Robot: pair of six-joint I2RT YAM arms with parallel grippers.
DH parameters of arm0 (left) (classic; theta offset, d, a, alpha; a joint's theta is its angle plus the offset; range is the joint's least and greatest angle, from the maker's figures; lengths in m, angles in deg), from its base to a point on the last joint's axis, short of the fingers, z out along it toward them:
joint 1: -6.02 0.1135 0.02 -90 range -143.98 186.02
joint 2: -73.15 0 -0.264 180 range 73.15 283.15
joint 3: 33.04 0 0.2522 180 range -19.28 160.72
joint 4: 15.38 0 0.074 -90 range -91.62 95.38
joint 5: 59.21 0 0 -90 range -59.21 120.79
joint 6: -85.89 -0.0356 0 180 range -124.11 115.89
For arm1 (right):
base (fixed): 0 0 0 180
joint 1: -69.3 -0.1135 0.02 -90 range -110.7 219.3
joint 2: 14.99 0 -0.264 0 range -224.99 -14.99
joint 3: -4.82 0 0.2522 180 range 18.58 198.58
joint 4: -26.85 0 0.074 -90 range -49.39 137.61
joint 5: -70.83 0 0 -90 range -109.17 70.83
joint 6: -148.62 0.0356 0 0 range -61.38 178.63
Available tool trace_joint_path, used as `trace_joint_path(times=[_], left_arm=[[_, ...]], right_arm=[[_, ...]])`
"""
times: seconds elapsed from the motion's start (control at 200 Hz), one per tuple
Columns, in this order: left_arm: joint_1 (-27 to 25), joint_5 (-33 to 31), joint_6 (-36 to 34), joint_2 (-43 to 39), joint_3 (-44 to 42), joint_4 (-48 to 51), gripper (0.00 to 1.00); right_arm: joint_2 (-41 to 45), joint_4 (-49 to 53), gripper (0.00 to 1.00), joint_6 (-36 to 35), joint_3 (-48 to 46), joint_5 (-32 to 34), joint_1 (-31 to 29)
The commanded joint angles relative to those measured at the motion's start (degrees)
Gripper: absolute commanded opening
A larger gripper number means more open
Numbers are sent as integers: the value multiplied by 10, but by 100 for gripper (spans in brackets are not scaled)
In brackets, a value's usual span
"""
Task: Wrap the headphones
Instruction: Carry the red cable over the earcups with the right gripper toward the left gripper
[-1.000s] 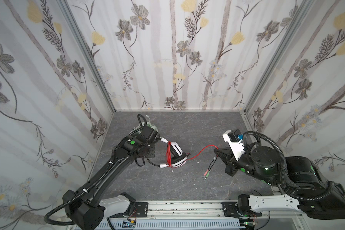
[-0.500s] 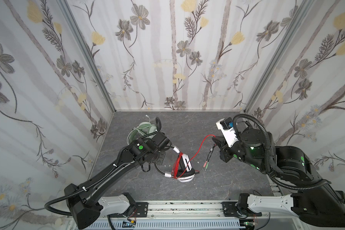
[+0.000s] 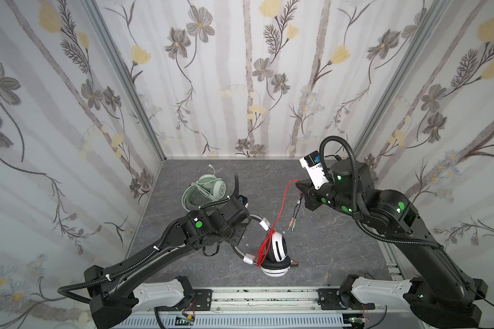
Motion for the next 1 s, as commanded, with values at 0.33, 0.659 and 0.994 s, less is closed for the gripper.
trace_joint_path(times=[0.33, 0.659, 0.994], left_arm=[[-19, 22, 29, -34, -8, -44, 0], [-19, 67, 25, -69, 25, -69, 0], [2, 66, 44, -46, 119, -19, 0]], right_arm=[[-15, -101, 0, 12, -113, -158, 108], [-15, -145, 0, 20, -207, -211, 118], [12, -195, 24, 33, -304, -254, 118]])
